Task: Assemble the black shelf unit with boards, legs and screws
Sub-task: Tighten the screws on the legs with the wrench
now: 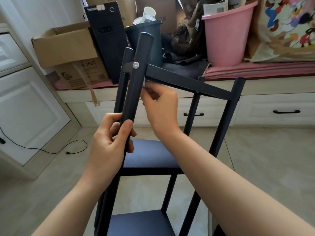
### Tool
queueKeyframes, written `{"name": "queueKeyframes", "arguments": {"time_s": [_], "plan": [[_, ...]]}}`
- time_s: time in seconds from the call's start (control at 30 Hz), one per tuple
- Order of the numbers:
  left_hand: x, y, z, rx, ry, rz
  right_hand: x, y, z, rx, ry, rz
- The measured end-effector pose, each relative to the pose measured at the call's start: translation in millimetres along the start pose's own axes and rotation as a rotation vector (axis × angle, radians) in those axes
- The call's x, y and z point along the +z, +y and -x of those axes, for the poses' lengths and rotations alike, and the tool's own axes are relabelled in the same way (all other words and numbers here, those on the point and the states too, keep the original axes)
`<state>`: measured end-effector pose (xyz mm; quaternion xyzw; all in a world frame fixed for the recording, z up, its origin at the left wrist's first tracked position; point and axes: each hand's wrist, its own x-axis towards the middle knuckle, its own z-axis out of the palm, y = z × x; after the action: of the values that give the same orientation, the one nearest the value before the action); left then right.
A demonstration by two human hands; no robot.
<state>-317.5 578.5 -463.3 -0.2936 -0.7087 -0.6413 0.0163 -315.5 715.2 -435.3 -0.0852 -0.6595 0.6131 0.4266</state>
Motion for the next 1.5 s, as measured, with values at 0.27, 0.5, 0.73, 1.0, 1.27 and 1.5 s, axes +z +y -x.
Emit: {"name": "queueKeyframes", "arguments": {"time_s": [0.27, 0.5, 0.73, 1.0, 1.27, 1.5], "plan": [[-3.9, -2.9, -2.0, 0.0, 0.012, -0.015, -2.7, 3.2, 2.6, 0.012, -0.068, 0.024], [-6.3, -4.4, -2.6, 0.013, -0.007, -0.008, -14.7, -1.7, 2.4, 0.043, -0.145, 0.086], [-10.7, -3.7, -1.4, -0.009, 0.005, -0.004, -19.4, -8.7, 1.1, -0.024, -0.113, 0.174], [-13.5, -3.8, -2.0, -0.002, 0.003, -0.018, -16.1, -4.8, -1.2, -0.014, -0.111, 0.168], [-13.8, -4.1, -1.1, -0.012, -0.014, -0.015, -7.4, -0.5, -2.5, -0.025, -0.095, 0.118], [-10.3, -2.6, -1.8, -0.014, -0.042, 0.008, 5.5, 7.5, 1.0, -0.113, 0.006, 0.131]]}}
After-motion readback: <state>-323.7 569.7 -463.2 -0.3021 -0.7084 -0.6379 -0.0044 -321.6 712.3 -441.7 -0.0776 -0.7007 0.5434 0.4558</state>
